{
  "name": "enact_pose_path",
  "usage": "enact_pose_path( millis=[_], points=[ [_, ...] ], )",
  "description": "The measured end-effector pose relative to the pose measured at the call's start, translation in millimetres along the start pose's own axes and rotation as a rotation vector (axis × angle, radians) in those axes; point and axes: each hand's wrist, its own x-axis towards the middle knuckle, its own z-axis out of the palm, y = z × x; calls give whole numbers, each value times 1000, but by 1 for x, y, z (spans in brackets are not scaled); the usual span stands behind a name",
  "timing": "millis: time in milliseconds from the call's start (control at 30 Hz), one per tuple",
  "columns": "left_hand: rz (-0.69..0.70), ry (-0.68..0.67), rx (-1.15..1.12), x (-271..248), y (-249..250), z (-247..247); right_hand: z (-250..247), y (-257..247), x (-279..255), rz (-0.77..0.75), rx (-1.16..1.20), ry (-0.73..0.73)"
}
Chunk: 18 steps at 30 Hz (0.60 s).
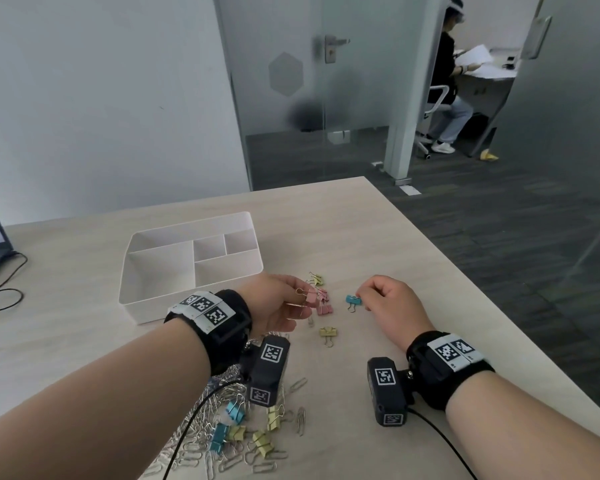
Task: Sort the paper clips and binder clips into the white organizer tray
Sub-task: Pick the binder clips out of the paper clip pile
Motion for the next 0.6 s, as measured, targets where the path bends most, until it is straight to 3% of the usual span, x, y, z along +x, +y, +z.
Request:
enact_pose_path(
  millis=[233,600],
  points=[
    [24,-24,-30,-5,-5,3,-2,-2,-1,-3,13,-3],
    [51,62,316,-11,3,1,-2,-4,-3,-8,15,-3]
  ],
)
